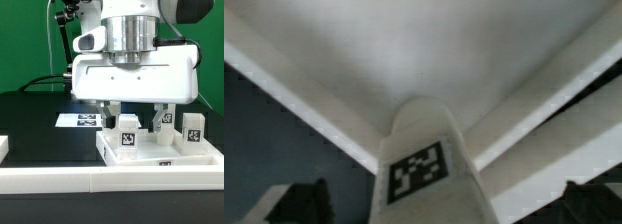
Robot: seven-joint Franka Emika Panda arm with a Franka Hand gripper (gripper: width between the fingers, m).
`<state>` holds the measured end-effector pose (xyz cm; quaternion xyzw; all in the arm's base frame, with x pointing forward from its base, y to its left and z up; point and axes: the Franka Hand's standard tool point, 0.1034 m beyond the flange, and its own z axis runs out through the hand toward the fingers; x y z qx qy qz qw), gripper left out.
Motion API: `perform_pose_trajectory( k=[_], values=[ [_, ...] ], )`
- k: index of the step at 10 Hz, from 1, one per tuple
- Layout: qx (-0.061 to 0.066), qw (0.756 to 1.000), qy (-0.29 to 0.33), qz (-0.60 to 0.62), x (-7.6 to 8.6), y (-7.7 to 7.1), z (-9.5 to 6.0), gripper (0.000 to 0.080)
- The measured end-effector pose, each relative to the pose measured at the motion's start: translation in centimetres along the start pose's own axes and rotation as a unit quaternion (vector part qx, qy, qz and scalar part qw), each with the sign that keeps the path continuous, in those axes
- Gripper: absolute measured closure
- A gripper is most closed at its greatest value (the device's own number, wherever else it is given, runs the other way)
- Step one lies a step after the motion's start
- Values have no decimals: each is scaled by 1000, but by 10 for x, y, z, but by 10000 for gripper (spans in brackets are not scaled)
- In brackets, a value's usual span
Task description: Assemble square table
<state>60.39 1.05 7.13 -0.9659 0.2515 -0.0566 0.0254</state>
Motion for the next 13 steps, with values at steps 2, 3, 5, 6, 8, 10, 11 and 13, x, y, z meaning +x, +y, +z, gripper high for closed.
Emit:
perform_pose_trajectory(
  k=[2, 3, 5, 6, 8, 10, 11, 13],
  values=[
    [-2, 998, 0, -69, 1, 2, 0, 150],
    [-3, 995, 1, -98, 1, 2, 0, 150],
    [-9, 987, 1, -161, 2, 4, 0, 150],
    [-13, 980, 1, -197, 3, 5, 0, 150],
    [-15, 977, 1, -214, 3, 5, 0, 174],
    [-15, 977, 1, -213, 3, 6, 0, 350],
    [-15, 977, 1, -212, 3, 6, 0, 513],
    [-14, 982, 1, -188, 3, 6, 0, 511]
  ],
)
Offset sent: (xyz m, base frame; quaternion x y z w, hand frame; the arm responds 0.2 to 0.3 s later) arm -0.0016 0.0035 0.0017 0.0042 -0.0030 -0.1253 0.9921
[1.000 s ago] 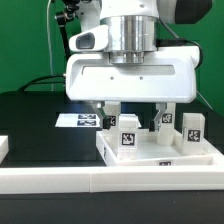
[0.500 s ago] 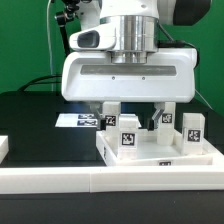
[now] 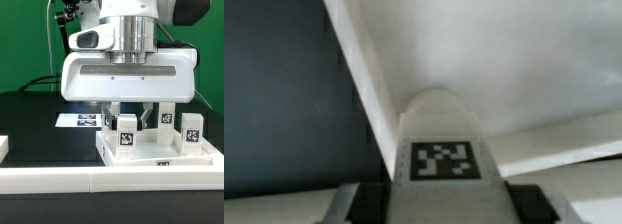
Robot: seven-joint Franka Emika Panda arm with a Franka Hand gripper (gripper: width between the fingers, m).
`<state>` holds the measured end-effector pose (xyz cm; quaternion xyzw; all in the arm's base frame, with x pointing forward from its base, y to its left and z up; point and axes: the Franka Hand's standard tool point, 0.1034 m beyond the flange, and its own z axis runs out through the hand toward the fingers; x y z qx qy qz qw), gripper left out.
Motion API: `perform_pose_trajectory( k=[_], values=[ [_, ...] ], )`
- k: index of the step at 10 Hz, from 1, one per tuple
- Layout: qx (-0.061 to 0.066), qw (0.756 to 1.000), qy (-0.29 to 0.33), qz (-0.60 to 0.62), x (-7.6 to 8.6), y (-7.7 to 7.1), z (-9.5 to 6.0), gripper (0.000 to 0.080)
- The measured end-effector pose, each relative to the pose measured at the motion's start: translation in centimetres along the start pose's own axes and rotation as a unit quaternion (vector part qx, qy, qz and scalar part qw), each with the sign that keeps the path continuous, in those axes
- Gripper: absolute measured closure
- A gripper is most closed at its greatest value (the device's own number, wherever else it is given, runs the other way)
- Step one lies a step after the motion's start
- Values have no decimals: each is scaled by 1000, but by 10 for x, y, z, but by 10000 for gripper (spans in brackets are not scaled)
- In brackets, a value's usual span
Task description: Assemble square table
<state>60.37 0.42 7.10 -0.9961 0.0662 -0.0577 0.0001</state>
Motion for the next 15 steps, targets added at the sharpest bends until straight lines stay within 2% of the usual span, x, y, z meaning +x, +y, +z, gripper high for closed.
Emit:
perform_pose_trajectory(
  k=[3, 6, 8, 10, 14, 15],
  values=[
    [4, 983, 7, 186, 0, 0, 0, 511],
    [7, 933, 10, 359, -1, -4, 0, 509],
    [10, 880, 8, 475, -1, -7, 1, 509],
    [11, 837, 8, 547, 0, -7, 1, 509],
    [21, 727, 1, 686, 0, -8, 0, 509],
    [22, 720, 0, 694, 0, -7, 0, 509]
  ],
)
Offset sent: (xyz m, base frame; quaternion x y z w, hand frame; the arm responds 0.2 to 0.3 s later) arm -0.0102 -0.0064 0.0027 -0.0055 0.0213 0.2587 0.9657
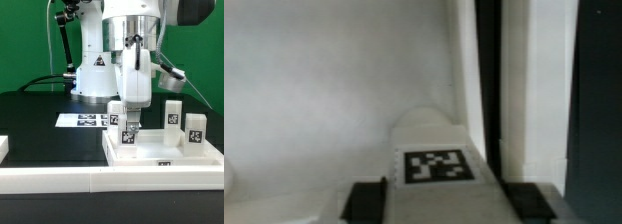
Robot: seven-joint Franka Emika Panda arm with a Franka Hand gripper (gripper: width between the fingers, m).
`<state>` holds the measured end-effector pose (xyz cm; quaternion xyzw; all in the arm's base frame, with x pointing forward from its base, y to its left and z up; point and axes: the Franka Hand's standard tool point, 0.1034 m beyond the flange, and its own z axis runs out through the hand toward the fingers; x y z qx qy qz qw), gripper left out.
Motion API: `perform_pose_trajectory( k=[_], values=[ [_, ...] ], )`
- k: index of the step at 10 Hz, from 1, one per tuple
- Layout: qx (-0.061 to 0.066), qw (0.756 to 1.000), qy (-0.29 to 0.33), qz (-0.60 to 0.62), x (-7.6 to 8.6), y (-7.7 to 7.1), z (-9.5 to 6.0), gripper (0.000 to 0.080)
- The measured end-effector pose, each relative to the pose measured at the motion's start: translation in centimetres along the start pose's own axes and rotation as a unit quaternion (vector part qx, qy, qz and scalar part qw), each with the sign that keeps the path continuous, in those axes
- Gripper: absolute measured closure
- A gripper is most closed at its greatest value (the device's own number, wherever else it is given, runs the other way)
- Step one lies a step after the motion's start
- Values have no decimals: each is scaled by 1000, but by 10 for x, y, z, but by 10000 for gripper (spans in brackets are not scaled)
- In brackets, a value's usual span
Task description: Assemble square table
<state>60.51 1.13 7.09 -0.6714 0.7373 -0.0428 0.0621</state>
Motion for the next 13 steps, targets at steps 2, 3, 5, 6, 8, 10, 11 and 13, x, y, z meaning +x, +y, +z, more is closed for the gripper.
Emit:
perform_pose_trajectory(
  k=[2, 3, 5, 6, 8, 10, 11, 13],
  values=[
    [1, 999, -7, 35, 3, -1, 0, 509],
    [1, 999, -7, 46, 2, -1, 0, 509],
    [1, 1000, -7, 12, 2, -1, 0, 397],
    [-2, 998, -7, -57, 2, -1, 0, 397],
    [-12, 988, -13, -155, -3, -2, -2, 171],
    [-10, 959, -13, -282, -2, -3, -2, 154],
    [-10, 940, -14, -341, 1, -4, -3, 151],
    [-8, 904, -15, -428, 5, -4, -3, 150]
  ],
)
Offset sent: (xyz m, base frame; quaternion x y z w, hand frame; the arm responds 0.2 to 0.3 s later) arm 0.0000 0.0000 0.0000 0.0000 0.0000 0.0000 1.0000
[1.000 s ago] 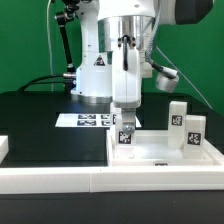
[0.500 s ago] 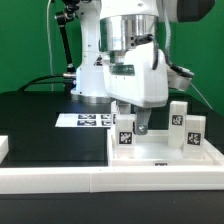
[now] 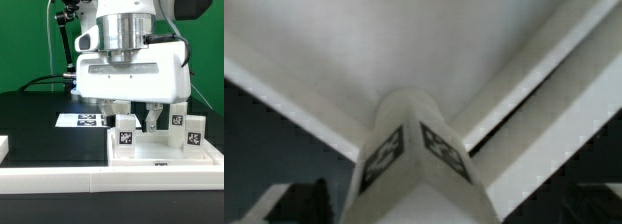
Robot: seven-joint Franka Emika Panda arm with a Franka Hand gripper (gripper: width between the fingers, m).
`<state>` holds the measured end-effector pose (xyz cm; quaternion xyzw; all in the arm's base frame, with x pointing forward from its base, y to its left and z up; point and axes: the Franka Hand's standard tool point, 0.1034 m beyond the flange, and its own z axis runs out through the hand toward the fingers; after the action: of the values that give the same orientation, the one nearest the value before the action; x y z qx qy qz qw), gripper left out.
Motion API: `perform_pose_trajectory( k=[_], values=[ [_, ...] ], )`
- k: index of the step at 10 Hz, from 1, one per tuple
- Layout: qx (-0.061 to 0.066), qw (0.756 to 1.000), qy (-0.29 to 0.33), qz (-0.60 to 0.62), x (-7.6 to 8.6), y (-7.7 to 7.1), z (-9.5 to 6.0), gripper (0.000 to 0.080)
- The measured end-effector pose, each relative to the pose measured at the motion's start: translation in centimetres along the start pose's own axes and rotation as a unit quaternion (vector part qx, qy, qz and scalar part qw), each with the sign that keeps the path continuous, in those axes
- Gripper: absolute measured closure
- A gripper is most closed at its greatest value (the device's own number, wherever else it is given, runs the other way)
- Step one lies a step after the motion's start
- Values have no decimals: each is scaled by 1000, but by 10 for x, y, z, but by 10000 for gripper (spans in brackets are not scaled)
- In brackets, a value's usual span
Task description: Assemble square table
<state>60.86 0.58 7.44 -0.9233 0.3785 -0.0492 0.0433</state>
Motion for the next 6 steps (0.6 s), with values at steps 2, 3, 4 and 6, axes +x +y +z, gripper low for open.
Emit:
perform_pose_trajectory(
  k=[2, 3, 4, 6],
  values=[
    [-1, 997, 1, -74, -1, 1, 0, 150],
    [-1, 995, 0, -98, -1, 1, 0, 150],
    [-3, 989, 1, -145, 0, 2, 0, 150],
    [-6, 978, 2, -207, 0, 2, 0, 150]
  ],
)
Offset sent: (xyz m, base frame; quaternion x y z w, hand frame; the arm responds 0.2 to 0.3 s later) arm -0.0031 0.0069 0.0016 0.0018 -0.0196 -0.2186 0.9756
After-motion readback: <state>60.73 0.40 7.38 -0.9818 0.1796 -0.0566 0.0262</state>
